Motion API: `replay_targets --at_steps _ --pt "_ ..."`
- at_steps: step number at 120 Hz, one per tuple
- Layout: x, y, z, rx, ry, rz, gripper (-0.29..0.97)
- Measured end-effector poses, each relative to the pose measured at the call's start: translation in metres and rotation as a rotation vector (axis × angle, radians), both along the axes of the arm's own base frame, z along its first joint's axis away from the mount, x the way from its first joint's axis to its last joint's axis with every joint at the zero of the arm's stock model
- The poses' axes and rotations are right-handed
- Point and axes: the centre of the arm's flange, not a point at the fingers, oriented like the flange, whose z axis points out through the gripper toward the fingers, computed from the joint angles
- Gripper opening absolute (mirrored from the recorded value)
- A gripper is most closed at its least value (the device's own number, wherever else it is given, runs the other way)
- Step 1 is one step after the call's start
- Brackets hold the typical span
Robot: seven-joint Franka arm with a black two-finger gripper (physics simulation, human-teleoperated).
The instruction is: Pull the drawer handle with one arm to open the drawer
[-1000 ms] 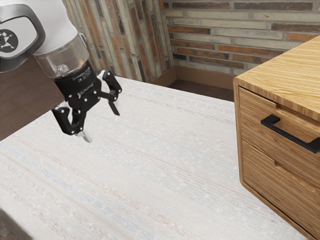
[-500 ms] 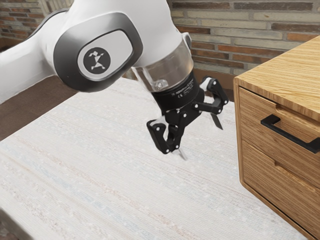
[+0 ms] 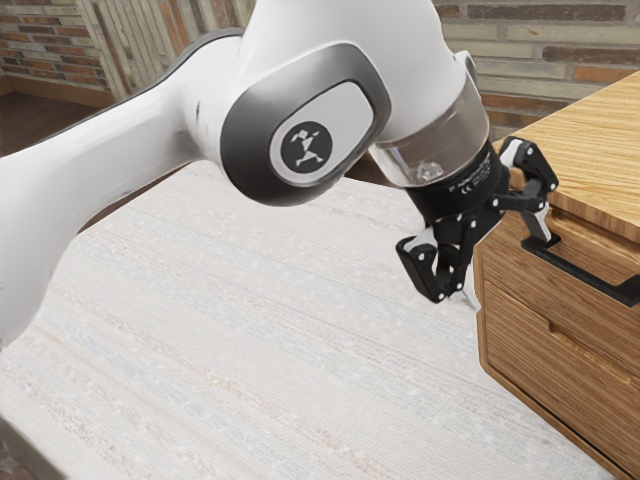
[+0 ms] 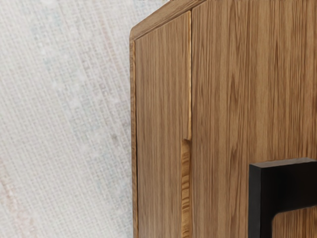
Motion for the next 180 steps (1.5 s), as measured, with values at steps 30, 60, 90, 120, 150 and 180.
replay_targets --at_steps 30,60,90,120,150,180 --pt "0.011 -0.014 -0.012 0.0 -0.009 -0.01 0.68" --pt "0.021 -0.011 -0.014 -0.005 -0.024 0.002 0.68" --pt "0.019 -0.019 -0.017 -0.015 -0.022 -0.012 0.68" --pt "0.019 -0.024 -0.021 -0.018 -0.021 -0.016 0.66" --pt "0.02 -0.023 -0.026 -0.016 -0.015 -0.014 0.38" --pt "0.017 -0.026 -0.028 -0.01 -0.011 -0.023 0.22"
